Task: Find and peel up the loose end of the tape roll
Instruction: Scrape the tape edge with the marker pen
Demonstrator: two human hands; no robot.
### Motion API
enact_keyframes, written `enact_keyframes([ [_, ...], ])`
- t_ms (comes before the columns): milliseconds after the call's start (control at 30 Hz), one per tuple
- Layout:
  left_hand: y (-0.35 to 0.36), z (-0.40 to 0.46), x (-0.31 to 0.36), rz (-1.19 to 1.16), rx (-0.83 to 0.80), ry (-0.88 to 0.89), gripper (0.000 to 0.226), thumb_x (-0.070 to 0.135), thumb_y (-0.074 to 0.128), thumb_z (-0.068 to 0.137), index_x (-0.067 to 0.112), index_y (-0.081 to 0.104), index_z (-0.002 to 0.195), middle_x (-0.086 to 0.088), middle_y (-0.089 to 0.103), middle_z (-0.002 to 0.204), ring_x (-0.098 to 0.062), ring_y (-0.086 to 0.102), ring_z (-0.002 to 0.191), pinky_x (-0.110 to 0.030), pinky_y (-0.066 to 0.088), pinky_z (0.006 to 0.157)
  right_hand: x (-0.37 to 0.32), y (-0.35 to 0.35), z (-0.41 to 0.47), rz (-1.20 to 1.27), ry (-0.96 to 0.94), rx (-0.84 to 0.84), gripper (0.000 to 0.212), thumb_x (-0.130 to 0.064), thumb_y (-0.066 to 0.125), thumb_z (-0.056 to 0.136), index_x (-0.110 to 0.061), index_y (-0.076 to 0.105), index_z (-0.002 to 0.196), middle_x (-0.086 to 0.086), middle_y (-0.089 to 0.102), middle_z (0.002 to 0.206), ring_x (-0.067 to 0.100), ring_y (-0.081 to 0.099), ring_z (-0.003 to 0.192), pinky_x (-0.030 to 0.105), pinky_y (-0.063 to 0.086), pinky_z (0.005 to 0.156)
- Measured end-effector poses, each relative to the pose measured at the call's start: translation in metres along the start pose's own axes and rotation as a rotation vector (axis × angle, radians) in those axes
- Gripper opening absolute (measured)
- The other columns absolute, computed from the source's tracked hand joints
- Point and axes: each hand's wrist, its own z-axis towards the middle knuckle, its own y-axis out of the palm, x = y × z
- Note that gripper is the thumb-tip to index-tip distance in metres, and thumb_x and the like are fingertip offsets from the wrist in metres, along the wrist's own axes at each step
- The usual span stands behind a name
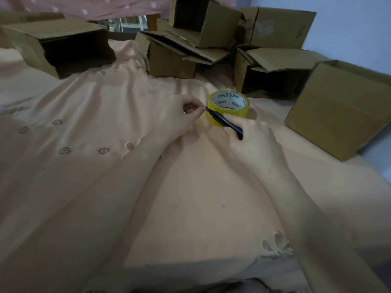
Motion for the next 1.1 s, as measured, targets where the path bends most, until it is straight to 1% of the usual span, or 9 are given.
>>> enact_keyframes([
  [133,-0.0002,-0.0002,0.0002,-0.002,0.003,-0.008,0.008,0.018,0.065,0.085,0.015,0.073,0.087,-0.003,0.069,0.078,-0.011,0.057,0.07,-0.02,0.044,0.064,-0.0012,-0.0008,-0.0009,-0.007,-0.013,0.004,0.035,-0.031,0.051,0.092,-0.04,0.053,0.126,0.013,0.066,0.107,0.038,0.057,0.099,0.048,0.052,0.081],
  [167,-0.0003,-0.0002,0.0004,-0.004,0.005,-0.008,0.008,0.018,0.066,0.085,0.015,0.073,0.087,-0.004,0.069,0.079,-0.011,0.057,0.07,-0.019,0.044,0.064,-0.0016,-0.0011,-0.0011,-0.012,-0.015,0.003,0.036,-0.031,0.051,0.092,-0.04,0.053,0.127,0.013,0.066,0.108,0.038,0.057,0.099,0.048,0.052,0.082],
  [300,-0.0008,-0.0006,0.0017,0.002,0.008,-0.006,0.008,0.016,0.066,0.085,0.014,0.073,0.086,-0.001,0.066,0.075,-0.005,0.052,0.062,-0.009,0.04,0.058,-0.0026,-0.0015,-0.0016,-0.029,-0.015,-0.012,0.035,-0.031,0.051,0.092,-0.039,0.053,0.126,0.014,0.065,0.108,0.039,0.057,0.099,0.047,0.051,0.082],
  [467,-0.001,-0.0008,0.0,0.014,0.01,0.005,0.008,0.017,0.066,0.084,0.016,0.073,0.085,0.001,0.065,0.073,-0.005,0.052,0.062,-0.01,0.039,0.059,-0.0042,0.0004,-0.0021,-0.038,-0.014,-0.008,0.036,-0.031,0.05,0.091,-0.039,0.053,0.126,0.014,0.065,0.108,0.039,0.057,0.1,0.047,0.051,0.082],
  [600,-0.0012,-0.0009,0.0005,0.005,0.012,0.011,0.007,0.017,0.066,0.084,0.016,0.073,0.083,0.012,0.06,0.066,0.0,0.052,0.059,-0.007,0.038,0.058,-0.0045,-0.0008,-0.0023,-0.052,-0.008,-0.017,0.036,-0.03,0.049,0.092,-0.041,0.052,0.127,0.014,0.064,0.106,0.039,0.056,0.098,0.044,0.051,0.079],
  [700,-0.0012,-0.0012,0.0006,-0.01,0.009,0.013,0.007,0.015,0.066,0.084,0.018,0.071,0.081,0.007,0.062,0.068,0.003,0.053,0.059,-0.007,0.039,0.058,-0.0047,-0.0014,-0.0028,-0.043,-0.016,-0.016,0.033,-0.029,0.05,0.091,-0.038,0.055,0.122,0.013,0.066,0.1,0.039,0.057,0.094,0.045,0.052,0.076],
  [800,-0.0008,-0.0011,0.0006,-0.013,0.014,0.003,0.007,0.014,0.066,0.084,0.017,0.072,0.082,0.001,0.064,0.072,0.0,0.053,0.059,-0.009,0.04,0.059,-0.0048,-0.0023,-0.003,-0.041,-0.022,-0.009,0.03,-0.029,0.05,0.09,-0.034,0.058,0.118,0.014,0.066,0.099,0.039,0.058,0.092,0.046,0.052,0.077],
  [1000,-0.0008,-0.0012,0.0035,-0.015,0.018,-0.012,0.008,0.013,0.065,0.085,0.011,0.073,0.086,0.0,0.063,0.074,-0.003,0.051,0.061,-0.01,0.04,0.06,-0.0052,-0.0027,-0.0037,-0.034,-0.013,0.021,0.032,-0.028,0.05,0.091,-0.035,0.058,0.121,0.012,0.066,0.104,0.038,0.058,0.096,0.046,0.052,0.079],
  [1100,-0.0023,-0.0012,0.0025,-0.037,0.031,-0.013,0.007,0.013,0.065,0.084,0.013,0.072,0.083,0.001,0.063,0.071,0.001,0.051,0.059,-0.009,0.04,0.059,-0.0049,-0.0022,-0.0038,0.007,-0.037,0.096,0.035,-0.028,0.05,0.09,-0.037,0.056,0.123,0.012,0.069,0.105,0.039,0.059,0.097,0.046,0.053,0.079],
])
